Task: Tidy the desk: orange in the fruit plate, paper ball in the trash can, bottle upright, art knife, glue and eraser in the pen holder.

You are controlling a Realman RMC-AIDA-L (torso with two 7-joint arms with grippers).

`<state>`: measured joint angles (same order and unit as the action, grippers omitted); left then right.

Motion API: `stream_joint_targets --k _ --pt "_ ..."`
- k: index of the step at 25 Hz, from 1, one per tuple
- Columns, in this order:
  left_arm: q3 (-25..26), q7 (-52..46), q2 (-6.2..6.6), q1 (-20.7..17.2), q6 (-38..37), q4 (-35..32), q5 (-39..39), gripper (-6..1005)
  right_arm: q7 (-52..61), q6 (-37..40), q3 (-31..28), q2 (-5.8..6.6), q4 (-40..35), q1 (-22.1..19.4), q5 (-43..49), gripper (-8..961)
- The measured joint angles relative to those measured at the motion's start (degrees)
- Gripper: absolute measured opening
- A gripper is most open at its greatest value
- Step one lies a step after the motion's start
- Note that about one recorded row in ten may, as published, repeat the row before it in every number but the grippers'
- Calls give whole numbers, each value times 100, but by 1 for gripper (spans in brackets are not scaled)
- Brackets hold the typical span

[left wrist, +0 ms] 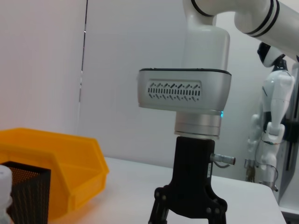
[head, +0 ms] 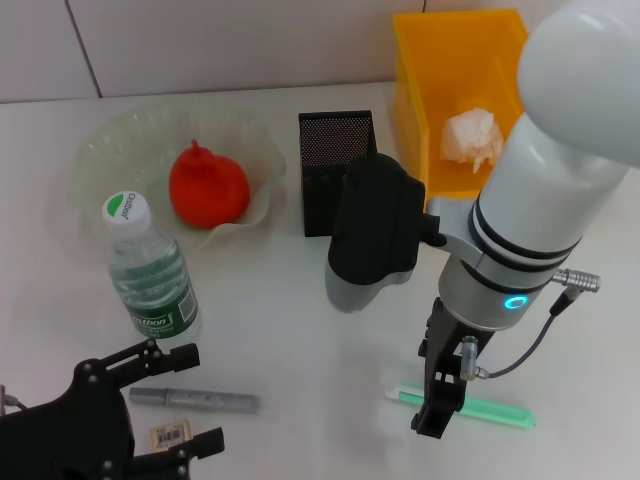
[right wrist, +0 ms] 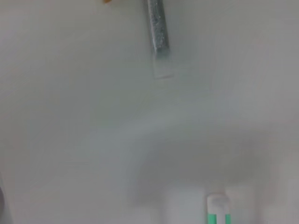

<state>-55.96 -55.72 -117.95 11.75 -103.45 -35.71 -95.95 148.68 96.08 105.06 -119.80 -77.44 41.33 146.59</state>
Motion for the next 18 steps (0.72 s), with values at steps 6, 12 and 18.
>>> stream_joint_targets --k 6,12,18 --pt "0 5 0 22 3 0 -49 814 113 -147 115 0 101 56 8 839" --pt "16 72 0 47 -11 0 -74 815 164 -126 99 2 281 183 -20 781" --pt "15 72 0 96 3 -2 -73 815 180 -197 111 1 438 233 -35 694"
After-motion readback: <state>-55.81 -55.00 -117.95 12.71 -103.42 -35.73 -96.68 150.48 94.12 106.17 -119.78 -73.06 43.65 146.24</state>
